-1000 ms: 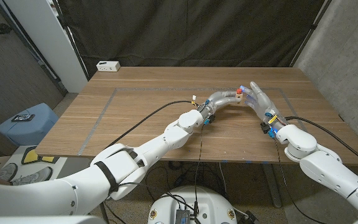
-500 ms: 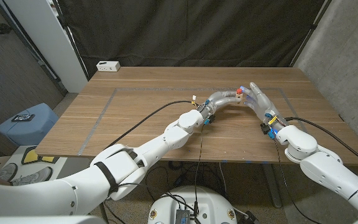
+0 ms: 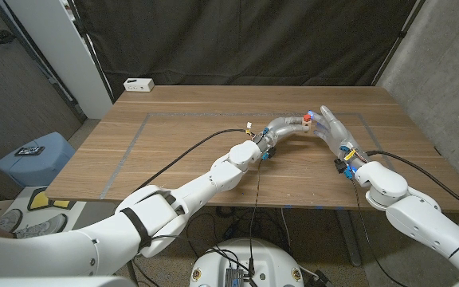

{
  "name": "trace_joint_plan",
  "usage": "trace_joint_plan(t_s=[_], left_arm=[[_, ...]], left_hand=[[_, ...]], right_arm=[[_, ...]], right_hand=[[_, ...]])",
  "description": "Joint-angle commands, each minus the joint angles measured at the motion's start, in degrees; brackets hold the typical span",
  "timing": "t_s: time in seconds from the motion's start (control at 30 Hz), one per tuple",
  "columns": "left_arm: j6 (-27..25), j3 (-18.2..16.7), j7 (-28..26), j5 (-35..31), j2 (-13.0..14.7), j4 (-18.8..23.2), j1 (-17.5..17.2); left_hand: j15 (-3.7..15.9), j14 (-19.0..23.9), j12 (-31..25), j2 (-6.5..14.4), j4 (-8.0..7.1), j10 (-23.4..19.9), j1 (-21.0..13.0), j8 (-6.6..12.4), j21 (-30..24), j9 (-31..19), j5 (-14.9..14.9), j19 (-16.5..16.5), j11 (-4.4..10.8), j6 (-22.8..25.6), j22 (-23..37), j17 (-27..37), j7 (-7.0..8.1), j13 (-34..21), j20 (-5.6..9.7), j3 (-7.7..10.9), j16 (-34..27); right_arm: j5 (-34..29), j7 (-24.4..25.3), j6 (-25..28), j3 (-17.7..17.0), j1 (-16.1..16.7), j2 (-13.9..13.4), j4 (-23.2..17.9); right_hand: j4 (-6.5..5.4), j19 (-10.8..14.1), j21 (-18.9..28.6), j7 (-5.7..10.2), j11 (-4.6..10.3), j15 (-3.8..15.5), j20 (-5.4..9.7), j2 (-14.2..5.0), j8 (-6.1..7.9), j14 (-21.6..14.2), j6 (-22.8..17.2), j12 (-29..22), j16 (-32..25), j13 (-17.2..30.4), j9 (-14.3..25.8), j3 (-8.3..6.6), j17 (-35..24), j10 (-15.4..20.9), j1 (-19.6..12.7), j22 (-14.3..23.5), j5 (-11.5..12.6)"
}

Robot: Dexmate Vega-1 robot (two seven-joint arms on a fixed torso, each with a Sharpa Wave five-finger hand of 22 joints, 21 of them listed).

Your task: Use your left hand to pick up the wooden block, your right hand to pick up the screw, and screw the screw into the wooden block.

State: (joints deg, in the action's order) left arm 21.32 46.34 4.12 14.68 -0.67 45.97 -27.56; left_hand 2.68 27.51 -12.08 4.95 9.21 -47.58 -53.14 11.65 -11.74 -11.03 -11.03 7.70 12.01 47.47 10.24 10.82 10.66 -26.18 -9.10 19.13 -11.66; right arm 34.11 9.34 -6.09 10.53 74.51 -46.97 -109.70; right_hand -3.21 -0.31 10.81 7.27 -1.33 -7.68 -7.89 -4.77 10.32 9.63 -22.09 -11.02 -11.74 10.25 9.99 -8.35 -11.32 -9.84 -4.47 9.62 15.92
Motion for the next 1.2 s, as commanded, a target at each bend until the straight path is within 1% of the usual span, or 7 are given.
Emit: trace_joint_plan(t_s=[0.03,0.2,0.27,0.4,0.83,1.1,1.2], left_arm=[[-0.3,0.0,0.1,0.1,0.2,0.5,-0.2],[-0.3,0.0,0.2,0.2,0.2,0.4,-0.2],[-0.2,0.0,0.2,0.2,0.2,0.3,-0.2],[-0.1,0.0,0.3,0.2,0.1,0.0,-0.1],[0.6,-0.3,1.0,0.7,-0.6,-2.3,0.7],[1.8,-0.4,1.8,1.0,-1.6,-5.0,1.8],[2.3,-0.5,2.0,1.0,-2.0,-6.0,2.1]], left_hand=[[3.47,0.0,-0.3,0.8,-0.09,-0.9,-0.6,0.30,-0.1,-0.4,-0.4,0.2,0.61,1.1,0.3,0.1,-0.17,-0.3,-0.16,0.51,-0.3],[3.52,0.1,-0.4,0.8,-0.14,-1.1,-0.6,0.38,-0.1,-0.4,-0.4,0.2,0.62,1.3,0.3,0.1,-0.10,-0.4,-0.15,0.45,-0.4],[3.47,0.1,-0.4,0.8,-0.14,-1.1,-0.6,0.49,-0.1,-0.4,-0.4,0.2,0.62,1.5,0.3,0.1,0.21,-0.4,-0.12,0.44,-0.4],[3.38,0.1,-0.4,0.8,-0.19,-1.2,-0.6,0.46,-0.1,-0.4,-0.4,0.2,0.62,1.4,0.3,0.1,0.13,-0.4,-0.12,0.41,-0.4],[3.53,-0.1,-0.2,0.8,0.11,-0.6,-1.3,0.12,-0.1,-0.3,-0.5,0.3,0.56,0.5,0.3,0.1,-0.77,-0.4,-0.09,0.59,-0.3],[3.40,-0.4,0.0,1.0,0.27,0.2,-1.9,-0.09,-0.1,-0.3,-0.6,0.2,0.49,-0.1,0.3,0.1,-1.59,-0.4,-0.18,0.78,-0.3],[3.40,-0.5,0.0,1.1,0.20,0.3,-1.9,-0.13,-0.1,-0.3,-0.6,0.2,0.50,-0.2,0.3,0.1,-1.53,-0.4,-0.20,0.77,-0.2]], right_arm=[[-0.2,0.7,0.3,-0.6,1.4,-0.3,-1.2],[-0.3,1.0,0.4,-0.9,1.8,-0.3,-1.6],[-0.3,0.9,0.4,-0.9,2.0,-0.3,-1.7],[-0.3,1.0,0.6,-1.0,2.1,-0.4,-1.9],[-0.1,1.4,1.8,-1.0,2.5,-0.4,-2.8],[-0.2,1.8,2.2,-1.1,2.8,-0.4,-3.3],[-0.2,2.0,2.4,-1.2,3.0,-0.5,-3.6]], right_hand=[[-0.26,0.4,0.1,0.41,-0.05,0.23,0.11,-0.05,0.34,7.0,-0.2,0.0,0.0,0.3,0.3,-0.14,-0.3,-2.7,-0.3,0.1,0.4],[-0.27,0.4,0.1,0.41,-0.06,0.19,0.04,-0.06,0.38,7.0,-0.3,0.0,0.0,0.3,0.3,-0.15,-0.2,-2.6,-0.3,0.1,0.4],[-0.27,0.4,0.1,0.38,-0.05,0.20,0.04,-0.06,0.38,7.0,-0.3,0.0,0.0,0.3,0.3,-0.15,-0.2,-2.6,-0.3,0.1,0.4],[-0.27,0.4,0.1,0.39,-0.06,0.18,0.07,-0.07,0.41,7.0,-0.4,0.0,0.0,0.3,0.2,-0.16,-0.2,-2.6,-0.3,0.1,0.4],[-0.26,0.6,0.1,0.44,-0.09,0.27,0.11,-0.08,0.32,6.9,-0.2,0.0,0.0,0.2,0.2,-0.17,-0.2,-2.6,-0.4,0.1,0.4],[-0.21,1.0,0.3,0.29,-0.07,0.32,0.11,-0.10,0.36,6.7,-0.3,-0.1,-0.1,0.2,0.2,-0.22,-0.2,-2.2,-0.5,0.1,0.5],[-0.19,1.0,0.3,0.24,-0.11,0.34,0.09,-0.10,0.34,6.7,-0.3,-0.1,0.0,0.2,0.2,-0.23,-0.2,-2.3,-0.5,0.1,0.5]])
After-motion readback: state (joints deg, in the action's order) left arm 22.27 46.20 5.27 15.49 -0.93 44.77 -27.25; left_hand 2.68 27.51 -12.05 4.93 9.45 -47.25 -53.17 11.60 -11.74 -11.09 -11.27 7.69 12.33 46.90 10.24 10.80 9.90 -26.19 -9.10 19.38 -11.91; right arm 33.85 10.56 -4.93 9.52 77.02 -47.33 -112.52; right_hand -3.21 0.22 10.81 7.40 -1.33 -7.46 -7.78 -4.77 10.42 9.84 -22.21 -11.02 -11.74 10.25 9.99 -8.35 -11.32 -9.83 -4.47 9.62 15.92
